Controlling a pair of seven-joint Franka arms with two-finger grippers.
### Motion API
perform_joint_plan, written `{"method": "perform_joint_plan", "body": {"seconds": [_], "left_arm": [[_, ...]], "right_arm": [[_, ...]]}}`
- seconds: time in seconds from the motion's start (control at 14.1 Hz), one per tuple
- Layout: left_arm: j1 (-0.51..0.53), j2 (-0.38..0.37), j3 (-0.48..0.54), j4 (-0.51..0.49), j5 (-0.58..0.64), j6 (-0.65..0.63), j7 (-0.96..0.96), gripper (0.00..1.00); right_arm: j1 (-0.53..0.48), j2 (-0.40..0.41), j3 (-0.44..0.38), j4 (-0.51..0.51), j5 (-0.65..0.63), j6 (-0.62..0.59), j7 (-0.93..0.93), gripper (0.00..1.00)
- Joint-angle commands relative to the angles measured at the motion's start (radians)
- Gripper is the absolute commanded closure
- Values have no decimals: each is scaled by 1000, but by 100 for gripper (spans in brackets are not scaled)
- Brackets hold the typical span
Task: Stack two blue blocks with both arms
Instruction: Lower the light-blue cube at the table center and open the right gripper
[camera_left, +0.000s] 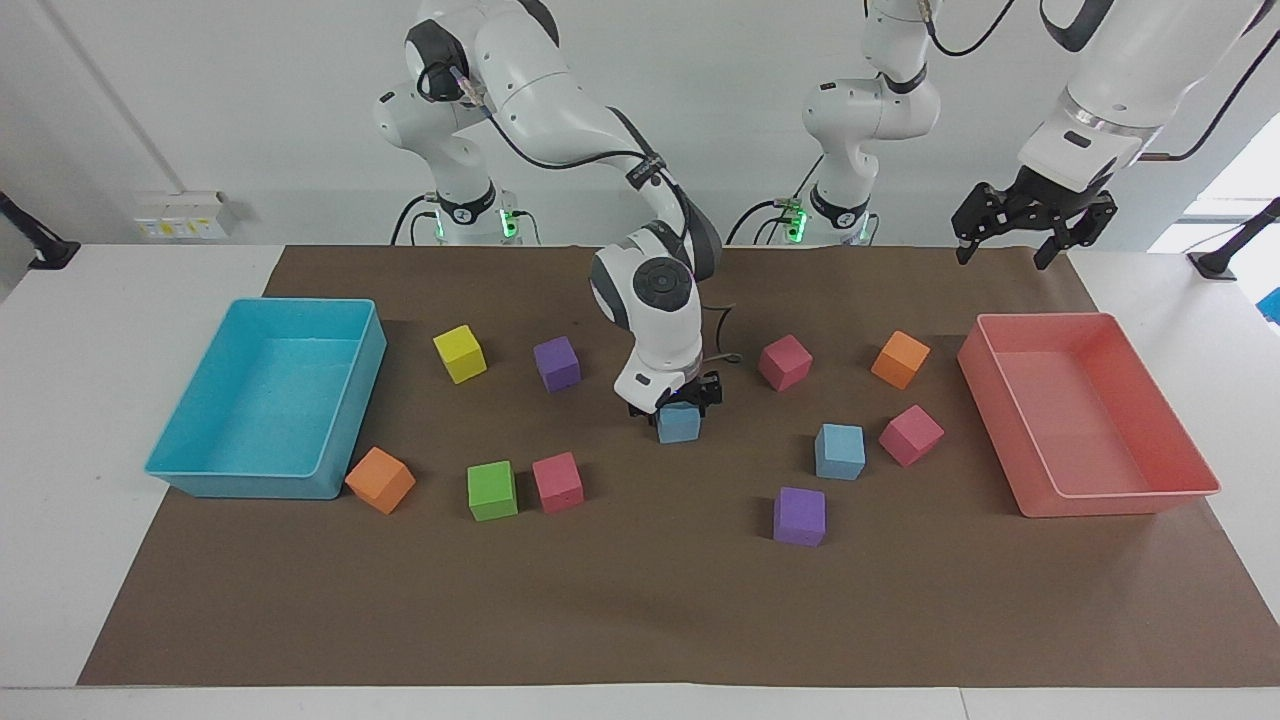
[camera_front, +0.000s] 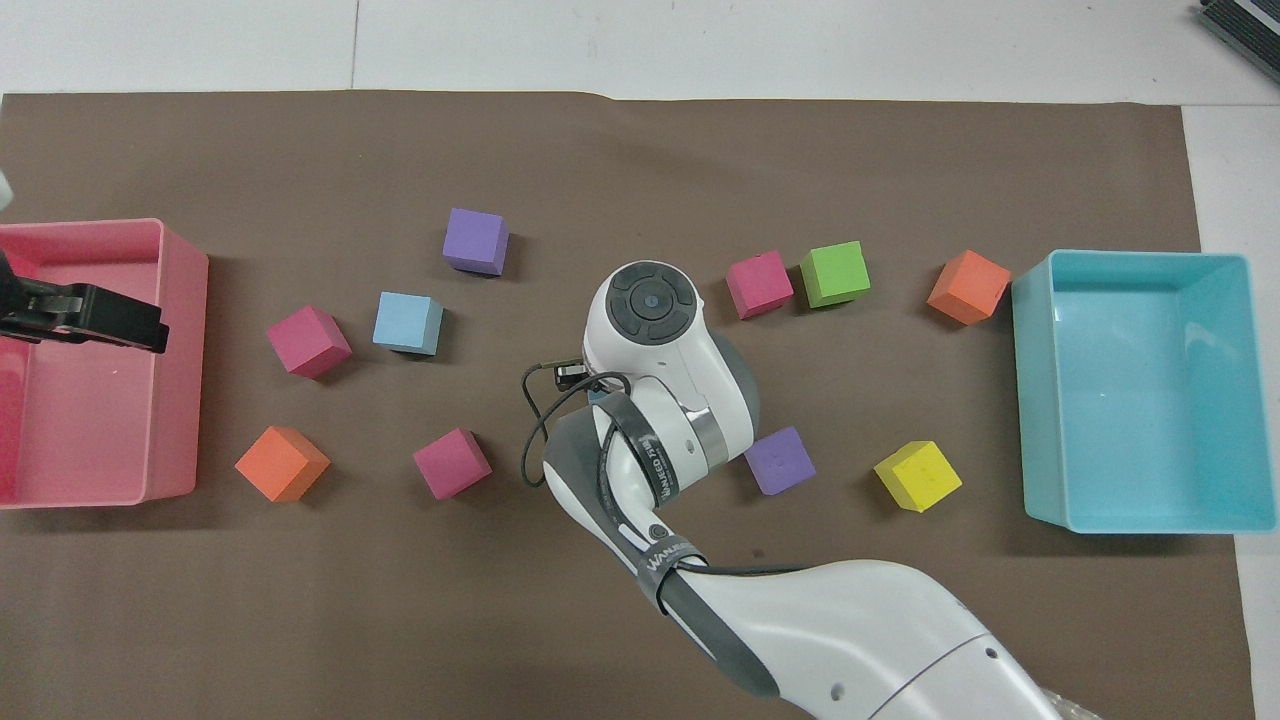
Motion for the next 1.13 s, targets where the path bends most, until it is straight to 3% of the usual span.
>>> {"method": "perform_joint_plan", "body": {"seconds": [0.0,0.57,0.78,1.06], "left_arm": [[2,-24,0,-25,-10,10,1,0],[-21,-2,0,-37,-10,104,0,0],[-57,15,0,-82,-9,167,1,0],[-90,16,0,-235,-9,369,1,0]], "right_arm": [[-5,-46,0,-19,-9,7,33,0],[-103,-288,-2,-27,9,-183,16,0],[-152,-350,-2,-68,167,-202,-19,0],[-243,-376,-3,-165,399,-154,-324,0]]}}
